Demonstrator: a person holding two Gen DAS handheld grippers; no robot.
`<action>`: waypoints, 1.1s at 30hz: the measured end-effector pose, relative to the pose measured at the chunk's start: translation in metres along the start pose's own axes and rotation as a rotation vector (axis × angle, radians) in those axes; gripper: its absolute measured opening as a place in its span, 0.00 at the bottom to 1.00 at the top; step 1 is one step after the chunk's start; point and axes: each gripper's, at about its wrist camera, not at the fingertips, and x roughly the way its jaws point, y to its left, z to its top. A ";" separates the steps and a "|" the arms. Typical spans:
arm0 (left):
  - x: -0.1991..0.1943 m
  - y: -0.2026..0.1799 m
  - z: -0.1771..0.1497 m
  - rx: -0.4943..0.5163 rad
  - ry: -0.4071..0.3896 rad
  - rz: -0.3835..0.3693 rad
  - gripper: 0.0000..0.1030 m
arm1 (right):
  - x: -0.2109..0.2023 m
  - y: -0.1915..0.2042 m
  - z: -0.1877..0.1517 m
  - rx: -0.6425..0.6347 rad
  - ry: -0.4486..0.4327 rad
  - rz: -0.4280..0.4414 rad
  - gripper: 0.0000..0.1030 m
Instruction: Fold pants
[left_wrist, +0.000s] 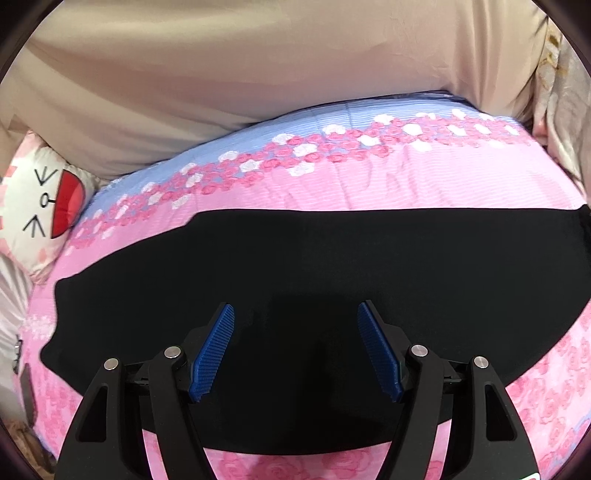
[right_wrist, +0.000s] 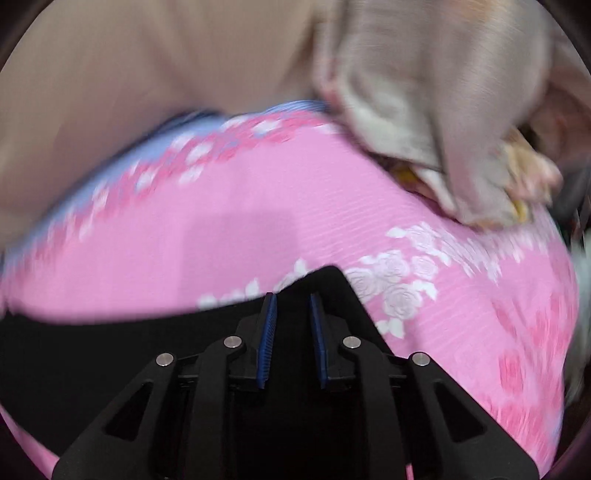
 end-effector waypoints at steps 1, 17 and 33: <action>0.000 0.002 0.000 -0.004 -0.003 0.003 0.65 | -0.013 0.018 -0.006 -0.033 -0.021 0.036 0.22; -0.009 0.036 -0.017 -0.059 -0.013 -0.019 0.75 | -0.077 0.016 -0.061 -0.021 -0.061 -0.053 0.59; 0.010 0.070 -0.055 -0.164 0.062 0.096 0.81 | -0.047 -0.086 -0.065 0.272 0.013 0.069 0.55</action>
